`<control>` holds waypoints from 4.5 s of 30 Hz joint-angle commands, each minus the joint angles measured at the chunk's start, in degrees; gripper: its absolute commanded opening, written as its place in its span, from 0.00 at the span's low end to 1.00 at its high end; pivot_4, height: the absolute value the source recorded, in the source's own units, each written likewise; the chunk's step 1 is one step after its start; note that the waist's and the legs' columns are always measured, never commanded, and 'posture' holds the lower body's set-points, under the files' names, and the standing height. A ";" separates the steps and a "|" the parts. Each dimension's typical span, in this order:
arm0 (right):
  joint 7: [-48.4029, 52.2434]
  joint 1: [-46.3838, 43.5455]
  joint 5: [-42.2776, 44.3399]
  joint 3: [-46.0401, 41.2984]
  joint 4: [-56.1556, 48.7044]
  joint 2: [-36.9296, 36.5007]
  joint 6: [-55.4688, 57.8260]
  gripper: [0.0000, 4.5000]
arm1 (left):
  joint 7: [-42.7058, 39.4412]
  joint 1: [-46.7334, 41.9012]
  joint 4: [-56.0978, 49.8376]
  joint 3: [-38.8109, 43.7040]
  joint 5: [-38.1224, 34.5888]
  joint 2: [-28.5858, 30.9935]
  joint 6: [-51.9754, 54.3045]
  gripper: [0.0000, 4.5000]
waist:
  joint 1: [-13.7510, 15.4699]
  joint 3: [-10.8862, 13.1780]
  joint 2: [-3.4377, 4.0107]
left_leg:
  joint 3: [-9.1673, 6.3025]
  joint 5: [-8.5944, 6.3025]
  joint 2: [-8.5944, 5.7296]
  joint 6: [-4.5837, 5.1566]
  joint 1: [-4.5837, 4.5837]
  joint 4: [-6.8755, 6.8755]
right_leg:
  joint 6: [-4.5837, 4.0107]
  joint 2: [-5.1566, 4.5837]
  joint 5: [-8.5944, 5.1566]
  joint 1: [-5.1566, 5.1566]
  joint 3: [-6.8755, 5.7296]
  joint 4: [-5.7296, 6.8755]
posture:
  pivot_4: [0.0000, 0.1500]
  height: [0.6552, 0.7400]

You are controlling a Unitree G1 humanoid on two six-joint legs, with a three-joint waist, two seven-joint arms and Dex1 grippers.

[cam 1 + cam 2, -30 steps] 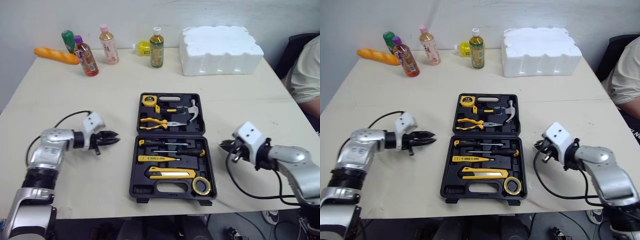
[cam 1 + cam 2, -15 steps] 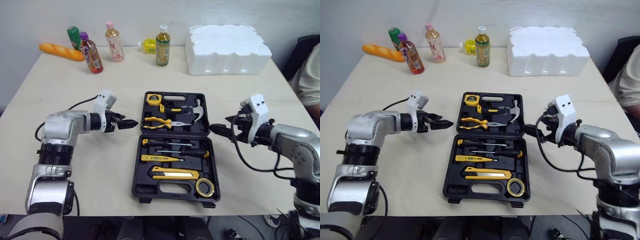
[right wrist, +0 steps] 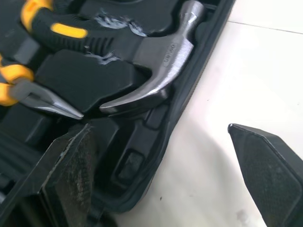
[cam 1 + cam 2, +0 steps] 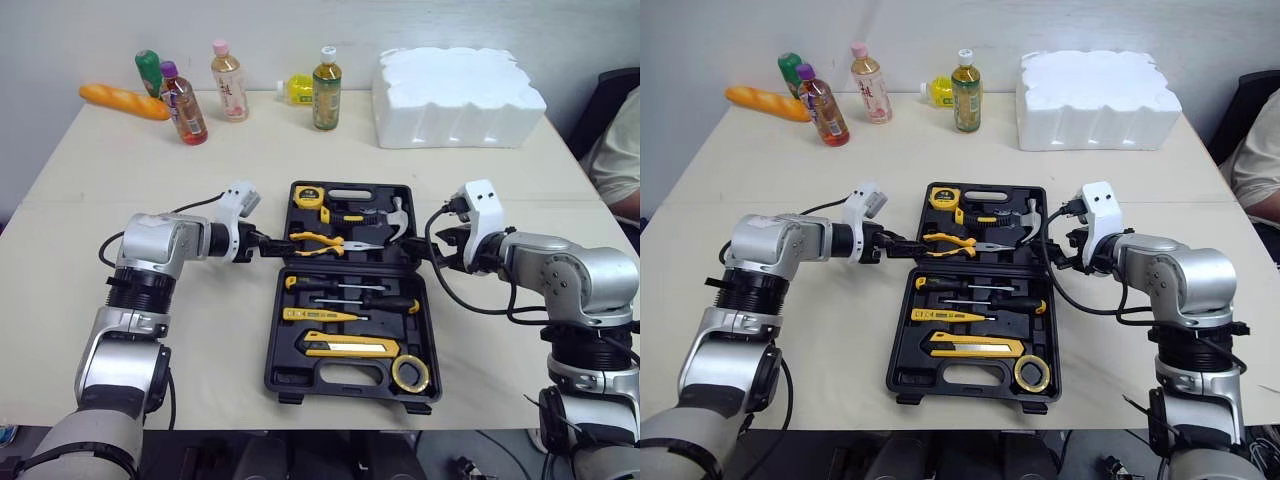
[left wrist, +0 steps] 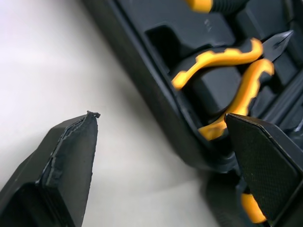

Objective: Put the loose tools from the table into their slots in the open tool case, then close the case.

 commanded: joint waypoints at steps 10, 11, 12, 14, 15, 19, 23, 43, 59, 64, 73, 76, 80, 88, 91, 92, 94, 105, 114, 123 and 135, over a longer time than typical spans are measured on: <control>-0.89 -1.51 -1.91 0.07 3.72 1.47 -2.04 0.99 | 1.58 -1.98 2.86 -0.30 1.50 -1.18 -2.85 1.00 | 0.01 0.00 0.00 | 0.00 0.00 -0.03 0.00 -0.01 0.11 | 0.00 0.01 0.00 -0.01 0.00 0.12 | 1.00 1.00; -0.88 -1.57 -2.00 -0.01 3.91 1.49 -2.16 0.99 | 1.55 -2.02 3.03 -0.37 1.64 -1.27 -3.32 1.00 | 0.01 0.00 0.00 | 0.00 0.00 -0.03 0.00 -0.01 0.12 | 0.00 0.01 0.00 -0.01 0.00 0.13 | 1.00 1.00; -0.81 -1.46 -2.14 -0.01 3.92 1.43 -2.30 0.99 | 1.62 -2.06 3.23 -0.36 1.74 -1.37 -3.73 1.00 | 0.01 0.00 0.00 | 0.00 0.00 -0.03 0.01 -0.01 0.12 | 0.00 0.01 0.00 -0.01 0.00 0.13 | 1.00 1.00; -0.65 -0.98 -2.47 0.19 3.81 1.24 -2.70 1.00 | 2.03 -2.34 4.10 -0.26 1.96 -1.65 -4.37 0.94 | 0.01 0.00 0.00 | 0.00 0.00 -0.03 0.01 -0.01 0.14 | 0.00 0.01 0.00 -0.01 -0.01 0.14 | 1.00 1.00; -0.64 -0.58 -2.67 0.36 3.67 1.23 -2.92 1.00 | 2.07 -2.42 4.48 -0.33 2.06 -1.73 -4.61 0.88 | 0.01 0.00 0.00 | 0.00 0.00 -0.03 0.01 -0.01 0.16 | 0.00 0.01 0.00 0.00 0.00 0.16 | 1.00 1.00; 0.28 0.59 -3.07 1.54 3.37 1.12 -4.17 0.83 | 1.64 -1.89 4.61 -2.07 3.30 -1.90 -7.63 0.54 | 0.01 -0.01 0.01 | 0.00 -0.01 -0.04 0.01 -0.01 0.18 | 0.00 0.01 0.00 0.00 -0.01 0.18 | 1.00 1.00; 1.26 2.41 -7.71 6.96 5.94 -1.95 -10.66 0.41 | 1.25 0.93 3.19 -6.39 6.00 -2.31 -13.14 0.44 | 0.02 -0.13 -0.04 | 0.00 -0.01 -0.06 0.01 0.15 0.22 | 0.00 0.03 0.00 0.16 -0.02 0.16 | 1.00 1.00; -1.16 2.46 -4.29 3.01 2.83 2.99 -6.03 0.00 | 2.81 8.14 -6.27 -6.98 3.67 -4.62 -3.32 0.00 | 1.00 -1.52 -0.01 | -0.48 -0.15 -0.34 0.27 0.23 0.43 | 0.04 -0.21 0.02 0.60 0.06 -0.01 | 1.00 1.00; -2.15 1.51 -4.24 2.64 -0.14 4.71 -4.48 0.00 | 6.04 3.21 -6.23 3.63 -2.29 -8.92 7.79 0.18 | 0.87 -1.58 0.00 | -0.49 -0.16 -0.33 0.28 0.19 0.35 | 0.04 -0.15 0.02 0.61 0.05 -0.10 | 1.00 1.00; -2.81 1.96 -4.25 2.08 -0.99 5.24 -3.87 0.00 | 10.00 0.23 -4.26 9.15 -4.16 -12.47 18.80 0.63 | 0.24 -1.54 -0.01 | -0.49 -0.15 -0.34 0.28 -0.03 0.35 | 0.05 -0.13 0.02 0.36 0.03 -0.01 | 1.00 1.00; -3.56 2.54 -4.52 1.35 -1.68 5.37 -3.53 0.00 | 13.86 -0.32 -1.85 7.97 -1.43 -12.17 16.55 0.58 | 0.28 -1.54 -0.01 | -0.49 -0.13 -0.36 0.23 0.00 0.32 | 0.05 -0.16 0.02 0.36 0.01 -0.03 | 1.00 1.00; -3.77 2.57 -4.52 1.25 -1.89 5.45 -3.48 0.00 | 14.10 -0.36 -1.32 7.17 -1.21 -12.11 15.15 0.36 | 0.24 -1.54 -0.01 | -0.49 -0.11 -0.36 0.20 0.00 0.31 | 0.05 -0.15 0.02 0.36 0.02 -0.04 | 1.00 1.00; -4.03 2.35 -4.62 1.15 -2.16 5.64 -3.32 0.00 | 14.02 0.27 -1.85 5.15 -1.36 -12.31 14.77 0.15 | 0.12 -1.56 0.02 | -0.44 -0.11 -0.35 0.19 0.10 0.24 | 0.05 -0.16 0.02 0.38 0.02 -0.05 | 1.00 1.00; -4.72 2.46 -4.27 0.52 -4.63 6.61 -2.22 0.00 | 13.48 0.88 -2.88 4.43 -2.59 -12.83 14.49 0.12 | 0.17 -1.57 0.04 | -0.15 0.20 -0.35 0.02 0.48 -0.34 | 0.05 -0.16 0.02 0.38 0.05 -0.11 | 1.00 1.00; -4.70 2.39 -4.27 0.60 -5.49 7.30 -3.66 0.00 | 12.73 0.87 -4.05 4.09 -2.97 -12.88 13.28 0.11 | 0.14 -1.57 0.04 | -0.15 0.22 -0.34 0.00 0.49 -0.37 | 0.05 -0.20 0.02 0.38 0.06 -0.12 | 1.00 1.00; -4.38 2.47 -4.66 1.33 -6.10 7.17 -5.28 0.00 | 12.52 0.71 -4.68 4.63 -3.30 -13.18 12.08 0.09 | 0.13 -1.56 0.04 | -0.14 0.22 -0.34 0.00 0.49 -0.37 | 0.05 -0.20 0.02 0.38 0.06 -0.11 | 1.00 1.00; -3.86 2.65 -5.58 2.71 -6.86 6.66 -7.97 0.00 | 12.23 0.34 -5.49 5.67 -3.89 -13.70 10.03 0.08 | 0.12 -1.54 0.07 | -0.13 0.25 -0.34 -0.03 0.51 -0.38 | 0.05 -0.21 0.02 0.37 0.07 -0.15 | 1.00 1.00; 0.14 3.90 -15.75 8.14 -6.66 3.60 -37.19 0.00 | 7.01 -0.64 -6.42 4.05 2.06 -11.33 -24.46 0.02 | -0.17 -0.93 0.00 | 0.06 0.41 -0.36 -0.15 -0.52 -0.39 | 0.06 -0.10 0.04 -0.86 0.04 0.21 | 1.00 1.00; -0.85 14.41 -35.11 16.12 3.34 -4.84 -77.96 0.00 | 5.28 12.77 -9.08 -3.33 13.50 -7.34 -57.25 0.00 | -0.73 -0.88 -0.13 | 0.11 0.39 -0.49 -0.07 -0.88 -0.40 | 0.06 -0.14 0.04 -1.30 -0.06 0.26 | 1.00 1.00; -1.66 23.79 -37.12 13.28 1.91 -7.99 -103.30 0.26 | 2.59 23.62 -17.04 0.32 10.68 -2.16 -64.36 0.23 | -0.53 -0.88 -0.21 | 0.18 0.47 -0.45 0.06 0.11 -0.41 | 0.12 -0.14 0.07 -0.23 0.04 -0.02 | 1.00 1.00; 30.13 75.88 26.60 -35.25 -40.32 -25.08 -49.82 0.68 | -27.40 45.09 -27.20 24.40 -19.84 30.48 -24.91 0.99 | -1.09 0.03 -0.06 | -0.41 -0.23 0.41 0.30 1.72 -0.71 | -0.43 0.07 0.09 1.98 -0.12 -1.15 | 1.00 1.00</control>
